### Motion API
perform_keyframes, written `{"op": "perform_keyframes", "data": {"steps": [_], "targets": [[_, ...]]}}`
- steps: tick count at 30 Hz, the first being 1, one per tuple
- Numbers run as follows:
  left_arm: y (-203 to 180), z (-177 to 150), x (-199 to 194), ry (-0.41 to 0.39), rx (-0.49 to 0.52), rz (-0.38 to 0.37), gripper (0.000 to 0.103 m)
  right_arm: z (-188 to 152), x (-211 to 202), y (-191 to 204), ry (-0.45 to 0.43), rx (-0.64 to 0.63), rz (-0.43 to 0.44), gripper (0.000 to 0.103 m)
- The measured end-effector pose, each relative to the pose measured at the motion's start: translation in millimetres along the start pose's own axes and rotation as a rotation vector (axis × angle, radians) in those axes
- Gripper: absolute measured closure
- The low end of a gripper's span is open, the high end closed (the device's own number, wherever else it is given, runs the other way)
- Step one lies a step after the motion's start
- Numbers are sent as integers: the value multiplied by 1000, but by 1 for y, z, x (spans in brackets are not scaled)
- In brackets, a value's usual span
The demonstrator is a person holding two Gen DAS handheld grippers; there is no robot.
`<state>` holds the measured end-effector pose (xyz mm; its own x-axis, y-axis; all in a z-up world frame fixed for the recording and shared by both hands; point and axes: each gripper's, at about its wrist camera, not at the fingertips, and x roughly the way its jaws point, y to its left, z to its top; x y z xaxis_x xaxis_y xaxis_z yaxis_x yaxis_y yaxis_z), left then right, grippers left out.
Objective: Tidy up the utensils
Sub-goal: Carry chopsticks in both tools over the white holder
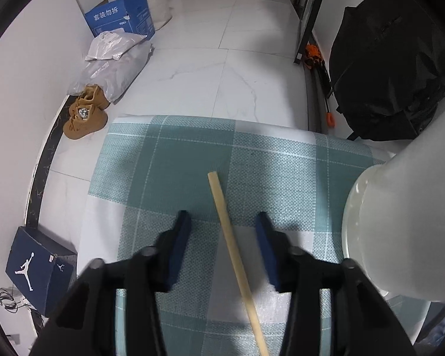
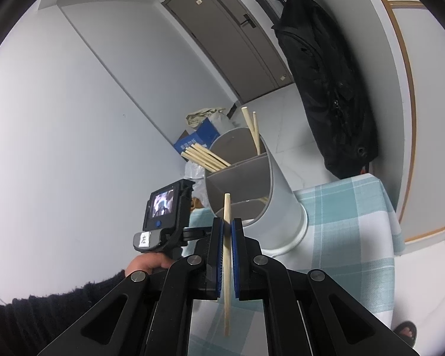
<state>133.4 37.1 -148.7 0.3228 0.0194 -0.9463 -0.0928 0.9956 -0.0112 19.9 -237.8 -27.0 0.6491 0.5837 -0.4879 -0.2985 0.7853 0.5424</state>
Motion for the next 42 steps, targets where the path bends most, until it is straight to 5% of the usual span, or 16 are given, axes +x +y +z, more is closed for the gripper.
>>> {"op": "perform_keyframes", "data": {"steps": [2,4,12,27,42], "targets": [[0,-6,-3,-8,8,-23,99,0,1,-2,3,8,-8,98],[-2,-12,-5,-32,12,-33,101,0,3,-4,8,18,-9,98],[0,-41,-24,-64,29,-121,101,-5,9,1,19,-9,-31,98],[-2,-77,-125,-341,26,-361,101,-18,22,21,10,-74,-32,98],[-22,-49,-215,-640,65,-501,101,29,-4,62,-49,-171,-28,98]]}}
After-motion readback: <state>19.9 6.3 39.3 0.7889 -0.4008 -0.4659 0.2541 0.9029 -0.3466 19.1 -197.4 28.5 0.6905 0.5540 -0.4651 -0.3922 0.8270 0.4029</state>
